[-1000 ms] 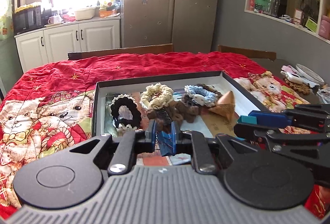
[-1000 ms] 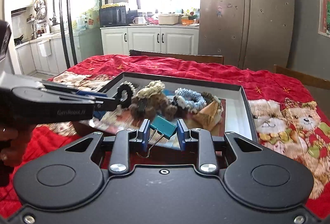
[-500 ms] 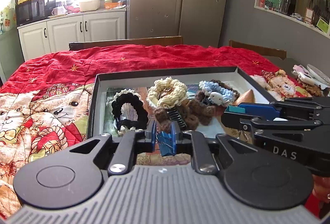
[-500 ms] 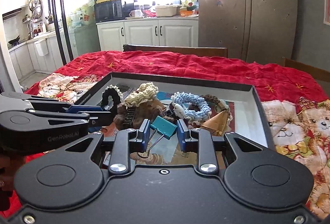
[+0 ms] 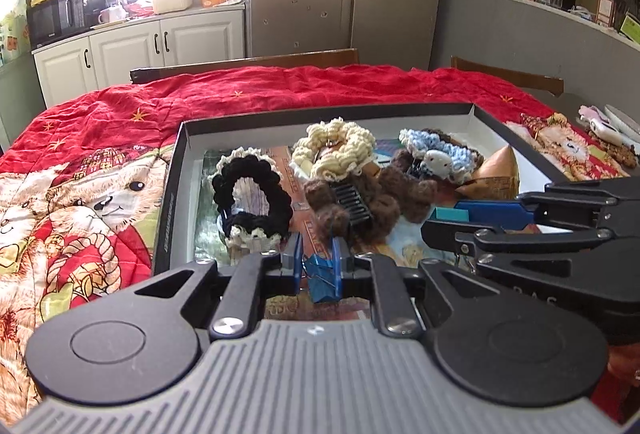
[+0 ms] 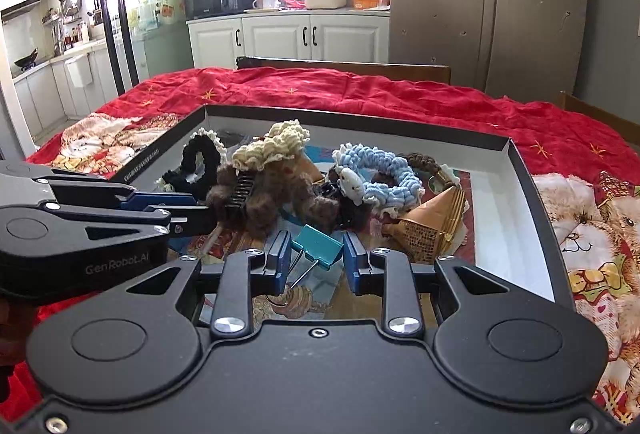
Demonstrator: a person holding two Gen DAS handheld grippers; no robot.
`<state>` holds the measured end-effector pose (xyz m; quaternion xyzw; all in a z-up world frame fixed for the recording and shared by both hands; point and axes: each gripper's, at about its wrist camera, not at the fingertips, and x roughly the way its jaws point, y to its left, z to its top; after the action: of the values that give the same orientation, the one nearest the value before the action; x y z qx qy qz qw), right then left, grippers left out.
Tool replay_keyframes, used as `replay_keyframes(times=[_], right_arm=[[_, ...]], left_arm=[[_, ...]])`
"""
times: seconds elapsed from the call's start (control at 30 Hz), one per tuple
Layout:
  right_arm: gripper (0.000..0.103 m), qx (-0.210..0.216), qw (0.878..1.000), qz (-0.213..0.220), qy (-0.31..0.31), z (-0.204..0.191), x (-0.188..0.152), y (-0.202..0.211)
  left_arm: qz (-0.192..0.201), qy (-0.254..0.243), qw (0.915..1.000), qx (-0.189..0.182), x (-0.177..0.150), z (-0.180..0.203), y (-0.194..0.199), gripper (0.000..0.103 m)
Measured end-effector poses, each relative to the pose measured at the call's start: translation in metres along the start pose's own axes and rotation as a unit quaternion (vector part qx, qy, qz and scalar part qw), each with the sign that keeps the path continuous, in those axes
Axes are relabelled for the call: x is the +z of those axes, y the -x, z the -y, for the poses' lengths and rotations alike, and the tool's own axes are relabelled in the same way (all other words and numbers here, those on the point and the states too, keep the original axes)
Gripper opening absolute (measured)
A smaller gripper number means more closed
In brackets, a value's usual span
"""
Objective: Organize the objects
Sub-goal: 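Carry both clips over the box and lower them inside, then open both tools to release the clips in the box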
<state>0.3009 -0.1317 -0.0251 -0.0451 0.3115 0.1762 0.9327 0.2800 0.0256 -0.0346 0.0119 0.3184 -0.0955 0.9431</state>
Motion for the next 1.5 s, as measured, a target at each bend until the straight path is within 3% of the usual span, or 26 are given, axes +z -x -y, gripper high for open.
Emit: replay_keyframes(times=[0.4, 0.57, 0.7, 0.77, 1.03, 1.5], right_arm=[[0.027, 0.000, 1.000, -0.020, 0.004, 0.002, 0.001, -0.007], [0.027, 0.001, 1.000, -0.021, 0.007, 0.003, 0.001, -0.007], [0.027, 0.003, 1.000, -0.022, 0.008, 0.003, 0.001, -0.008], [0.027, 0.003, 1.000, -0.023, 0.009, 0.002, 0.001, -0.008], [0.034, 0.011, 1.000, -0.016, 0.010, 0.001, 0.000, -0.004], [0.035, 0.022, 0.999, 0.027, -0.013, 0.005, 0.007, 0.047]], left_arm=[[-0.003, -0.015, 0.9999, 0.000, -0.003, 0.003, -0.002, 0.019], [-0.001, -0.018, 0.9998, 0.001, -0.004, 0.004, 0.000, 0.030], [0.000, -0.020, 0.9998, 0.001, -0.005, 0.005, 0.001, 0.031], [0.001, -0.021, 0.9998, 0.000, -0.005, 0.006, 0.002, 0.041], [0.014, -0.026, 0.9995, 0.003, -0.004, 0.009, 0.010, 0.048], [0.045, -0.024, 0.9985, 0.020, 0.000, 0.011, 0.051, 0.069]])
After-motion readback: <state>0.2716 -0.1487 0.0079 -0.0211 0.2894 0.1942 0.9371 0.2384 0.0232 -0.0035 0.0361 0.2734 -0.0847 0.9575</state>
